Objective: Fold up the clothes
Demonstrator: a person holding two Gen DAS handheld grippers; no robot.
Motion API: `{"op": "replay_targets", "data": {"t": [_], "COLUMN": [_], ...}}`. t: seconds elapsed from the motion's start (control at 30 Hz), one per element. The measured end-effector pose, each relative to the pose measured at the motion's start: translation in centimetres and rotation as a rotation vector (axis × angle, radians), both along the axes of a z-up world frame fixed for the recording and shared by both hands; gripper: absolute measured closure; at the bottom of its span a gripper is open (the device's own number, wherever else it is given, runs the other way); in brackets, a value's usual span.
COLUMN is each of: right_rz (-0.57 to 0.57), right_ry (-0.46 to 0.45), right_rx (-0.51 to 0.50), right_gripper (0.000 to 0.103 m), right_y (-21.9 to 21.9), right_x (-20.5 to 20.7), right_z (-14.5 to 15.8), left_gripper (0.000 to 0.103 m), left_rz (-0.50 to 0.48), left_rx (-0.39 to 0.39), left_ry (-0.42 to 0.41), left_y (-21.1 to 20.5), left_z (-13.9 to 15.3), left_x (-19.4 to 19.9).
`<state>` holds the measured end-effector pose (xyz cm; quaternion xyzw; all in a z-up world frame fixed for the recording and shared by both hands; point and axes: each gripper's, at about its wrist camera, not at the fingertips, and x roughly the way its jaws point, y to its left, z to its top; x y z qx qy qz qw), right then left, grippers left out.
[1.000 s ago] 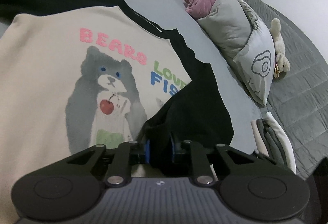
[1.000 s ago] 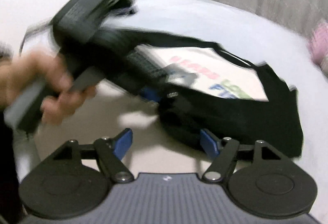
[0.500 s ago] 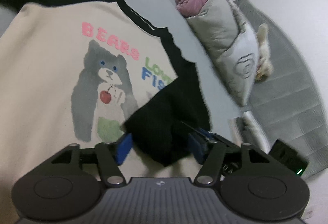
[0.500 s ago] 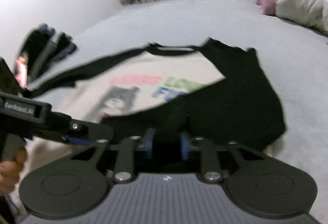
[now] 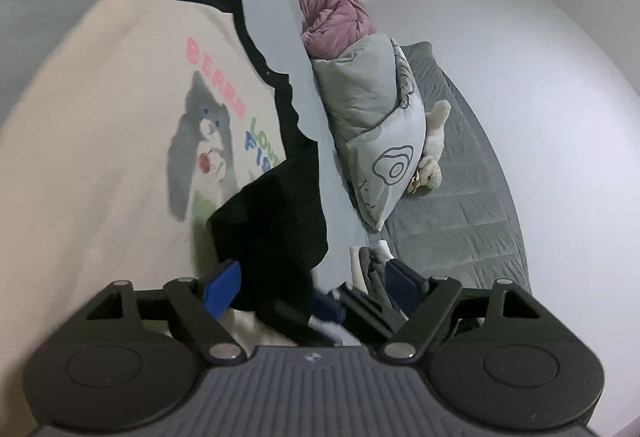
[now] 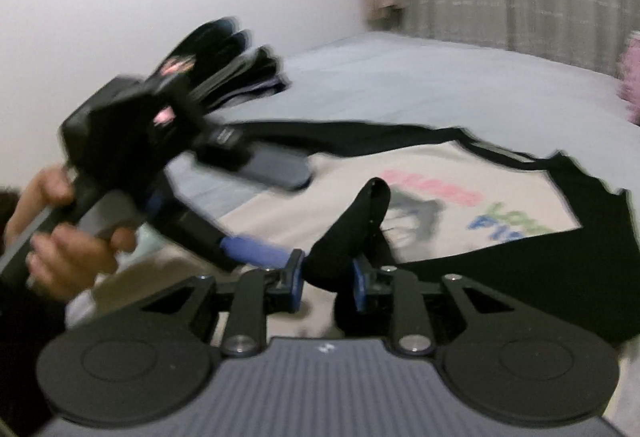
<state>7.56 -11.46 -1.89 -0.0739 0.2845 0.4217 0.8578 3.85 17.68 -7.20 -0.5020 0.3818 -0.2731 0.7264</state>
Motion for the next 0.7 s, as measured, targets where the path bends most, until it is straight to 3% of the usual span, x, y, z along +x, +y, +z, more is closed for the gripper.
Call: {"op": "replay_targets", "data": {"t": [0.07, 0.17, 0.27, 0.3, 0.33, 0.43, 0.57, 0.6, 0.7], "right_rz": [0.069, 0.118, 0.071, 0.038, -0.038, -0.212, -0.499, -0.523, -0.586], "right_ry": [0.0, -0.012, -0.027, -0.034, -0.052, -0.123, -0.199, -0.199, -0.187], "right_rx": [-0.027, -0.084, -0.111, -0.117, -0.129, -0.195, -0.354, -0.364, -0.373], "right_gripper": [0.067, 0.053, 0.05, 0.048, 0.045, 0.032, 0.03, 0.029, 0.024], "right_y": [0.7, 0.9, -0.4, -1.2, -2.5, -4.9, -8.3, -8.8, -10.4], "right_x": [-1.1, -2.1, -1.8, -1.5, -0.8, 0.4, 3.0, 3.2, 4.4], "right_z": [-0.3, -0.6, -0.5, -0.5, -0.4, -0.6, -2.0, -2.2, -2.7], "left_gripper": [0.024, 0.042, 0.074, 0.089, 0.095, 0.099, 0.1, 0.1, 0.1], "left_rz": [-0.002, 0.022, 0.058, 0.077, 0.094, 0.161, 0.182, 0.189, 0.22], "left_rx": [0.014, 0.042, 0.066, 0.073, 0.08, 0.125, 0.157, 0.167, 0.264], "left_ry": [0.013, 0.021, 0.051, 0.058, 0.06, -0.004, -0.078, -0.085, -0.005], "left_y": [0.2, 0.3, 1.0, 1.2, 1.2, 1.2, 1.5, 1.6, 2.0], "left_z": [-0.4, -0.8, -1.6, -1.7, -1.7, 0.1, 2.6, 3.1, 3.3], "left_x": [-0.8, -1.6, -2.0, -2.3, -2.3, -3.0, -4.4, -4.7, -5.9]}}
